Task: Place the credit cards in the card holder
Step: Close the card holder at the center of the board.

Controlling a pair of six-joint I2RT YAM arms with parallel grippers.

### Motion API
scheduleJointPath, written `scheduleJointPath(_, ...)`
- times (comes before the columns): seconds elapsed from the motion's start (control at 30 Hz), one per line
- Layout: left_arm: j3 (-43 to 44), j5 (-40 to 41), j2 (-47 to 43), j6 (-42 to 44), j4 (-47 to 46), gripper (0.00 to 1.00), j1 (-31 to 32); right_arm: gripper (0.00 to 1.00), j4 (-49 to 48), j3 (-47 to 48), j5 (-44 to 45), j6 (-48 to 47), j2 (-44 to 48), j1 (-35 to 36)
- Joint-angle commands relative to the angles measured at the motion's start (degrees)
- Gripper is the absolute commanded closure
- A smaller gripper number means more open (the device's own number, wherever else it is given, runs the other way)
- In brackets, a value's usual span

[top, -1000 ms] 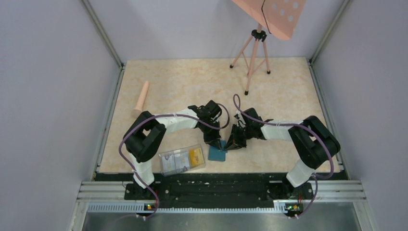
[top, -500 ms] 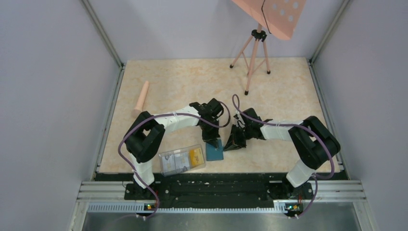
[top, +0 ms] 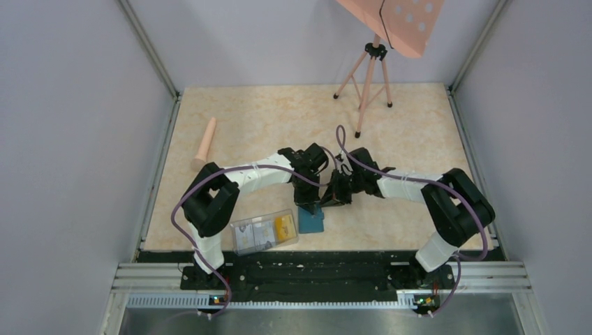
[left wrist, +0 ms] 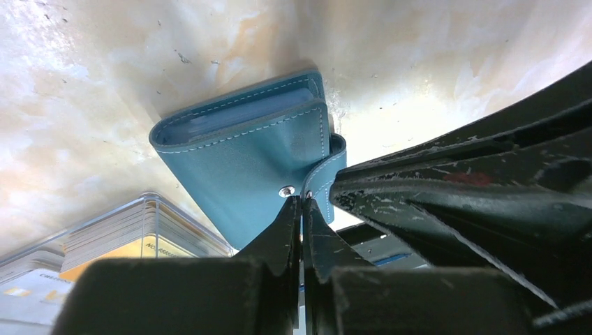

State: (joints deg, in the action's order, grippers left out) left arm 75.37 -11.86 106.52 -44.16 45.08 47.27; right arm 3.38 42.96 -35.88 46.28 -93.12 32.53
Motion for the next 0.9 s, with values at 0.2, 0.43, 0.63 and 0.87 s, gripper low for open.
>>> scheduleJointPath(0.2, 0.68, 3.09, -0.62, 0.43, 1.03, 1.00, 0.48, 1.00, -1.11, 4.85, 2.63, 0.16, -6.51, 2.76)
scheduleJointPath(0.43, 0.06, 4.92, -1.33, 0.22, 0.76, 1.00, 0.51, 1.00, 3.84, 6.92, 7.23, -1.58, -11.03, 6.23)
scheduleJointPath(0.63, -0.30, 5.64, -0.42, 0.17, 1.96, 1.00, 0.48, 1.00, 7.46, 7.92, 10.54, -2.62, -10.19, 6.40)
scheduleJointPath(0.87, -1.84, 5.39, -1.95, -0.37, 1.18, 1.00, 0.50, 1.00, 10.90, 8.48, 13.40, -3.50, -9.16, 6.40)
